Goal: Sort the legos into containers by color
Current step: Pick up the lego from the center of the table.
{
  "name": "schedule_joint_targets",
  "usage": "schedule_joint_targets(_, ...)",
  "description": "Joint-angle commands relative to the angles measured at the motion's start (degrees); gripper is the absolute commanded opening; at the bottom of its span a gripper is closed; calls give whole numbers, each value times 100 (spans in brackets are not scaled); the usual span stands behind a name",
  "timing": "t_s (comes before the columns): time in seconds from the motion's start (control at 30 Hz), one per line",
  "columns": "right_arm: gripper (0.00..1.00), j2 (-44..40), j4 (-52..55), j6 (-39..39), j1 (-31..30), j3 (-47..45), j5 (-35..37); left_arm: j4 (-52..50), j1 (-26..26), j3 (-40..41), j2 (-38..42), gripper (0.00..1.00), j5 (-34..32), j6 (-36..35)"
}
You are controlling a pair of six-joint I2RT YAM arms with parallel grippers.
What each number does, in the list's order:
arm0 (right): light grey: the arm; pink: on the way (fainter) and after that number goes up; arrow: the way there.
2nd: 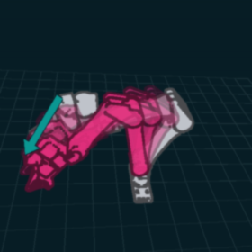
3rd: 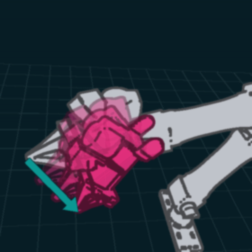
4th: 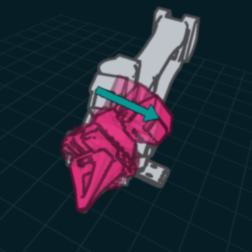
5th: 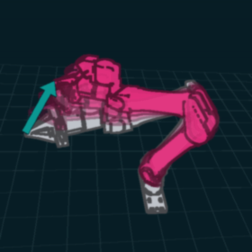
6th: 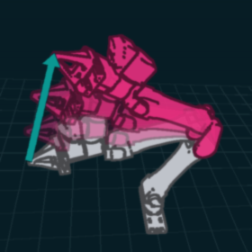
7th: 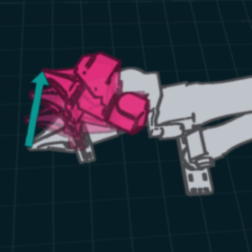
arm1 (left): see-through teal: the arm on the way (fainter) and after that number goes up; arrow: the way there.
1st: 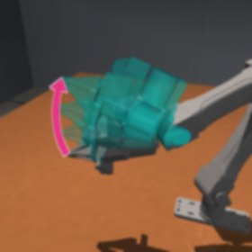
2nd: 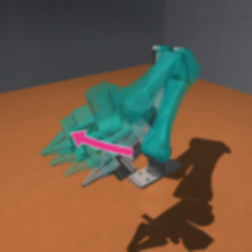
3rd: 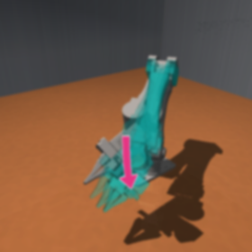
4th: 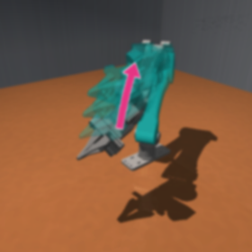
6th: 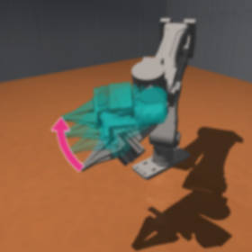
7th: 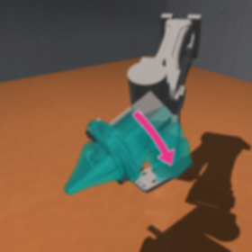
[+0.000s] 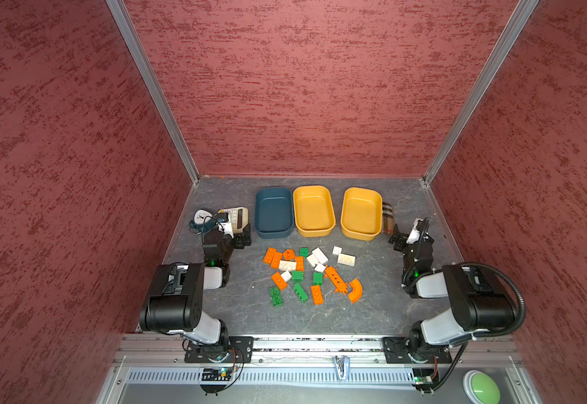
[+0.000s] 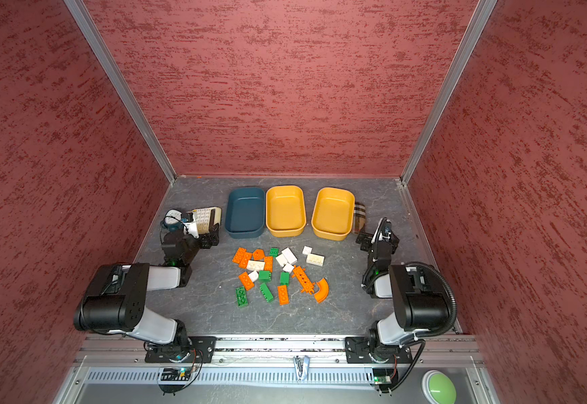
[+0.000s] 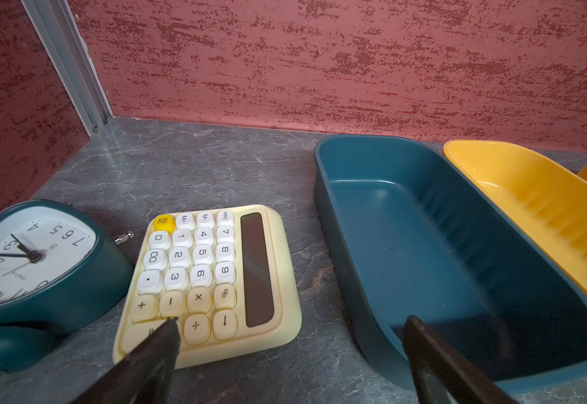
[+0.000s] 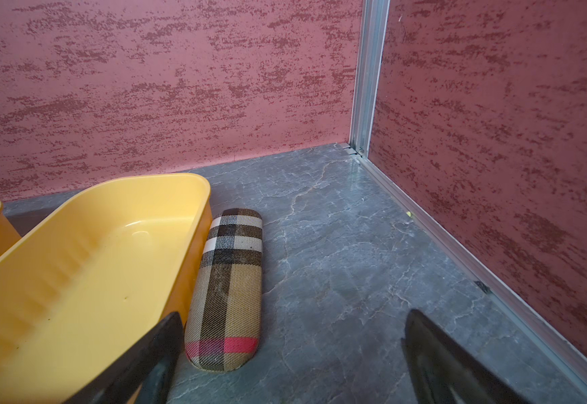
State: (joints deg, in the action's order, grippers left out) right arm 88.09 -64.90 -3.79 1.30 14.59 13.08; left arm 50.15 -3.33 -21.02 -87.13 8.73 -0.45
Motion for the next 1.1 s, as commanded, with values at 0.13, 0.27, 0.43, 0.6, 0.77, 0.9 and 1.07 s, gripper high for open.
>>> schedule_joint_targets(0.13,99,39,-215,83,26,106,-66,65,-36,-85,-76,100,14,-10)
schedule_joint_targets(0.27,99,-409,128,181,19,102,-275,-64,66,-83,142,99,-112,-87)
schedule_joint_targets(0.43,99,-1525,1266,305,23,295,-708,-1363,364,-354,1137,99,-663,-236)
schedule_joint_targets(0.6,99,-2445,2535,58,12,616,-1589,-2950,607,-830,1962,99,-646,90)
schedule_joint_targets(0.77,99,-3101,3682,-286,10,818,-2485,-4415,1006,-1262,2375,99,-548,391)
schedule_joint_targets(0.9,99,-3412,4645,-535,-29,1099,-3182,-5852,1128,-1710,2386,99,161,679)
schedule_joint_targets(1.07,99,-3600,5669,-631,-141,1364,-3807,-6927,1410,-1897,2334,100,832,1043)
